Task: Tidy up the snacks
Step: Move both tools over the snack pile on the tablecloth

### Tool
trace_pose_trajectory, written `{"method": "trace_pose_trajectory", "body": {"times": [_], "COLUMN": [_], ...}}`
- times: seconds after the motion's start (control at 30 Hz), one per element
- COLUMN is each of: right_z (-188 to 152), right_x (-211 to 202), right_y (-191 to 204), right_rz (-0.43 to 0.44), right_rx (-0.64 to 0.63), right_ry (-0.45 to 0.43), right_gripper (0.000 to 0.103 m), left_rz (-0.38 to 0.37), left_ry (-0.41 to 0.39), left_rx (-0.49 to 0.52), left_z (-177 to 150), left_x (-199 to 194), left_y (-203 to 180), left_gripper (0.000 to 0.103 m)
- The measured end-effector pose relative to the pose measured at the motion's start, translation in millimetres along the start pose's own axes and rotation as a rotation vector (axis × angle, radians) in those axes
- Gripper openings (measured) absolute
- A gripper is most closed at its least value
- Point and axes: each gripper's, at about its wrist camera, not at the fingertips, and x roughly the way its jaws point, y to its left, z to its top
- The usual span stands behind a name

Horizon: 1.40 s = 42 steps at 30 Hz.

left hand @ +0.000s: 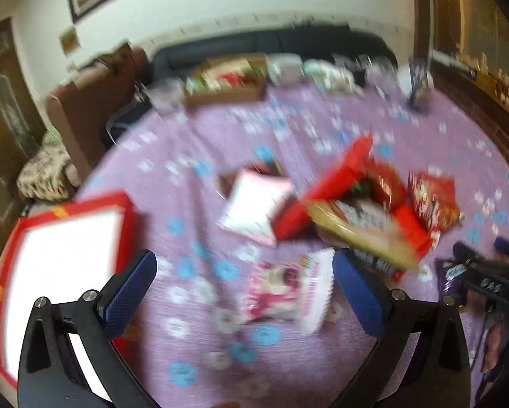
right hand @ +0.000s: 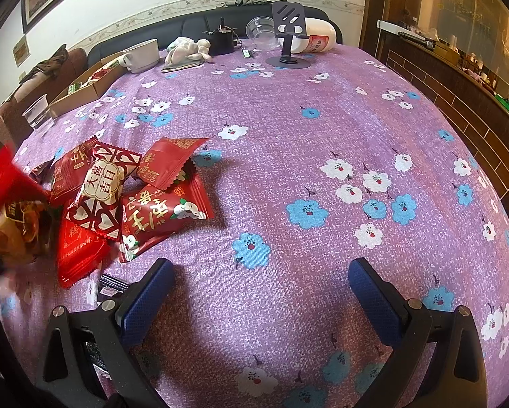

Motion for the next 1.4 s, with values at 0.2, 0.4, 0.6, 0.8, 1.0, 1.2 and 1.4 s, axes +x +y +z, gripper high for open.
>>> {"method": "trace_pose_trajectory", "body": {"times": [0.2,0.4,0.6,0.8,1.0,1.2,1.4], "right_z": [1,-4,-6,-3,-5,-11,-25], "right_x": [0,-21,-66,-96,-112,-119,-102], "right_y": [-1,1,15,27,35,35,12], "right_rz": [0.005,0.056,0.087,0.108,0.121,0.109,0.091], "right_rx": [-0.005,0.015,-0.007,-0.03,-0.053,-0.094,-0.115], "right_ry": [0.03,0.032,-0.082,-0.126,-0.144,-0.152,-0.105], "right_gripper": [0.103,0.103,0.103,0.103,0.103,0.103,0.103], "left_rz": [0.08,0.13,0.137,0.131,0.128,0.08,0.024], "left_ry": [-0.152,-0.213,-0.239,-0.242,-0.25,-0.198,-0.064], "left_rx": [-0.077,-0.118,-0.149,-0.156,-0.157,-0.084,-0.01], "left_z": [10,11,6,0,-4,-10,-26], "left_x": [-52,-76,-95,-102,-108,-96,-58], "left_y": [43,66,80,85,86,83,77], "left_gripper": [0.103,0.103,0.103,0.103,0.103,0.103,0.103]}}
